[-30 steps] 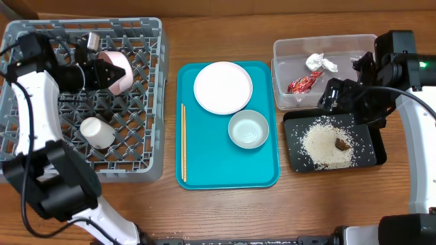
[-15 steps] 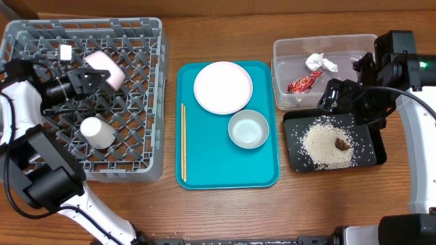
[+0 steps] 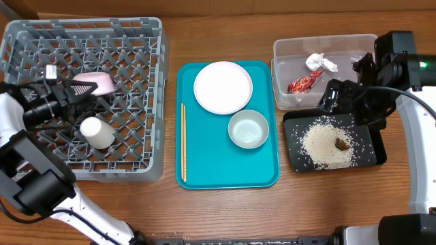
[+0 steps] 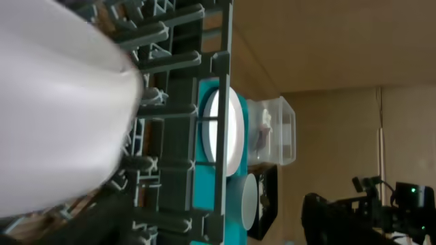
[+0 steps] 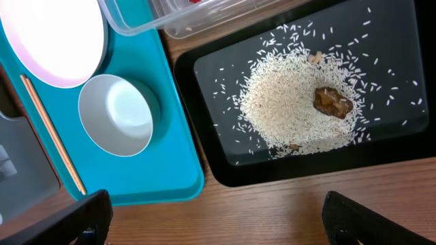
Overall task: Sort waste into correct bins and load items into the dishwasher
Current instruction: 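Lower the pink saucer into the dish rack with the left gripper, then reach the left gripper to the grey bowl on the teal tray and grasp it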
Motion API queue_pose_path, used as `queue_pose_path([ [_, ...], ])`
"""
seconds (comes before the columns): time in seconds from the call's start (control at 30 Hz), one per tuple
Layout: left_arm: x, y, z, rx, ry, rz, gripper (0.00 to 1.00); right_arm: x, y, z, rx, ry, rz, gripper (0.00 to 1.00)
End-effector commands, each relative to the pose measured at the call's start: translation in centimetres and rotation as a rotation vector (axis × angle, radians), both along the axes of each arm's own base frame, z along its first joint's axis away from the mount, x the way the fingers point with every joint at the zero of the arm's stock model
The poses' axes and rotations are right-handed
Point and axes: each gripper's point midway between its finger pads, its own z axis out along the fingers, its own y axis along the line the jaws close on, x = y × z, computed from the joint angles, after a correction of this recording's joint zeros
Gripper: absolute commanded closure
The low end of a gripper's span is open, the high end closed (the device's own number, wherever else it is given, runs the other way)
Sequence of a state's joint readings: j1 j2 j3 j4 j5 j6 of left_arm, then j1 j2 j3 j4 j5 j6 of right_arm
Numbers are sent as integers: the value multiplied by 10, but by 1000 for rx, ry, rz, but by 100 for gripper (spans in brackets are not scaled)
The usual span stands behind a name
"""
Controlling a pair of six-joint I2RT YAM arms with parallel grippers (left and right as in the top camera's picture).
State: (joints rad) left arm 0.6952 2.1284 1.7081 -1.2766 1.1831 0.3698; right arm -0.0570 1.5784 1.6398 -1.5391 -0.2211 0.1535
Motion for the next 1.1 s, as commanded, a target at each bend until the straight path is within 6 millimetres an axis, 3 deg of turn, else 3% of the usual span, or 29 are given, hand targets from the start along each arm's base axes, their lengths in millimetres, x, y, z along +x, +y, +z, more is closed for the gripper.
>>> queue_pose_path([
  [0.0, -7, -9, 46, 135, -87, -21, 5, -1, 1, 6, 3, -16, 1, 0],
  [0.03, -9, -14, 58, 164, -111, -31, 0, -1, 1, 6, 3, -15, 1, 0],
  [0.17, -18, -48, 98, 294, -186, -94, 0, -2, 1, 6, 3, -10, 1, 0],
  [0.23, -23, -80, 115, 393, -208, -157, 0, -3, 1, 6, 3, -9, 1, 0],
  [0.4, -30, -149, 112, 622, -168, -311, 0, -3, 1, 5, 3, -5, 1, 0],
  [0.6, -40, -250, 76, 833, -140, -576, 0, -12, -13, 1, -79, 35, -21, 0],
  [0.8, -62, -341, 29, 943, -157, -830, 0, -25, -59, -1, -282, 108, -264, 0],
  [1.03, -91, -407, -42, 1003, -114, -1055, 0, -25, -66, -1, -274, 107, -299, 0],
  [1.07, -96, -416, -61, 1035, -97, -1095, 0, -25, -66, -1, -274, 107, -299, 0],
])
